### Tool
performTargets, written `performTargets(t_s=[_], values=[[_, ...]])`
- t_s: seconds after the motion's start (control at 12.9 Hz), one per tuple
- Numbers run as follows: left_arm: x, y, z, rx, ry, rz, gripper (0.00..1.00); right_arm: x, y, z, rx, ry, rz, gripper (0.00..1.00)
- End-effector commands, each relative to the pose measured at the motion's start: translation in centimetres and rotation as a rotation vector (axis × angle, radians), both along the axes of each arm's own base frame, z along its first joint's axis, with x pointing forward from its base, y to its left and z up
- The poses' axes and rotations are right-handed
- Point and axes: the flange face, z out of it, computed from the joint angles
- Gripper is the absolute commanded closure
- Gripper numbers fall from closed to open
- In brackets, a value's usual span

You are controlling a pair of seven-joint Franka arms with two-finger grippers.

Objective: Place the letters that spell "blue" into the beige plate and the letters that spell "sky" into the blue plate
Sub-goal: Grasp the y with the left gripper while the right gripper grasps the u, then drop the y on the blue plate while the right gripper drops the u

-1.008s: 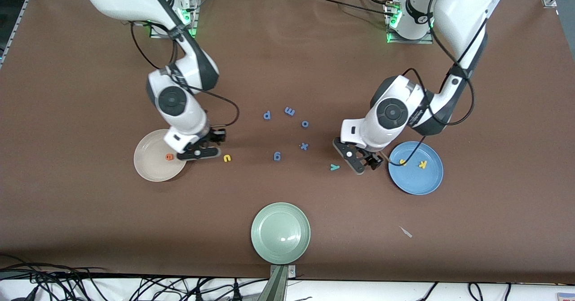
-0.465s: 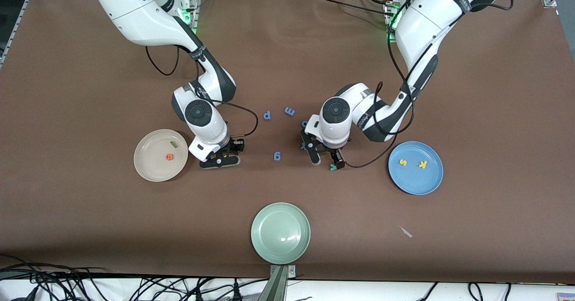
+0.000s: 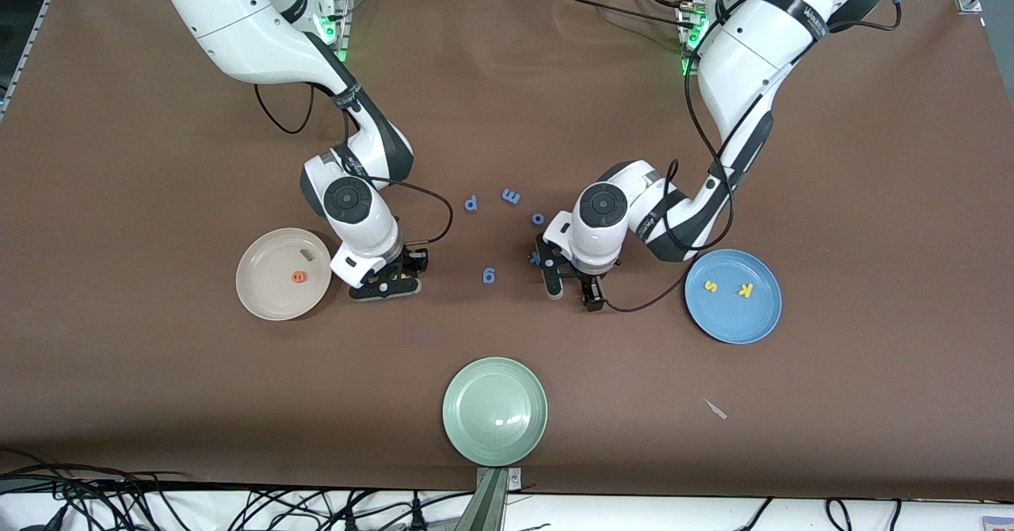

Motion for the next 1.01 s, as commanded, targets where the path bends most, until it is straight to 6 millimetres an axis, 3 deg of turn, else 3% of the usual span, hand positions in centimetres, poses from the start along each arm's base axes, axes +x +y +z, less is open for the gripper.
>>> performTargets(t_s=[0.0,0.16,0.31,0.47,0.7,0.78,0.93], values=[[1.1,0.1,0.1,0.037,-0.053,-0.067,0.36,0.3,0.2,-0.3,0.001,-0.015,0.013,0.51],[1.6,0.2,0.7,0.035,-0.067,-0.064,0.41,0.6,-0.5,-0.3,-0.007,-0.018,0.012,0.67],[1.6,0.2,0.3,0.036,-0.065,-0.065,0.49,1.0,-1.3,-0.1,-0.018,-0.023,0.029,0.92],[1.6,0.3,0.1,0.039,-0.062,-0.070,0.60,1.9,-2.9,2.0,-0.040,-0.044,0.067,0.92],[1.7,0.5,0.0,0.039,-0.059,-0.070,0.82,0.5,-8.2,6.2,-0.105,0.007,0.174,0.92],[2.0,0.9,0.1,0.038,-0.060,-0.062,0.90,-0.2,-11.7,7.3,-0.126,0.017,0.210,0.92],[2.2,1.3,0.4,0.034,-0.062,-0.053,0.92,-1.5,-17.7,8.7,-0.163,0.035,0.286,0.90]])
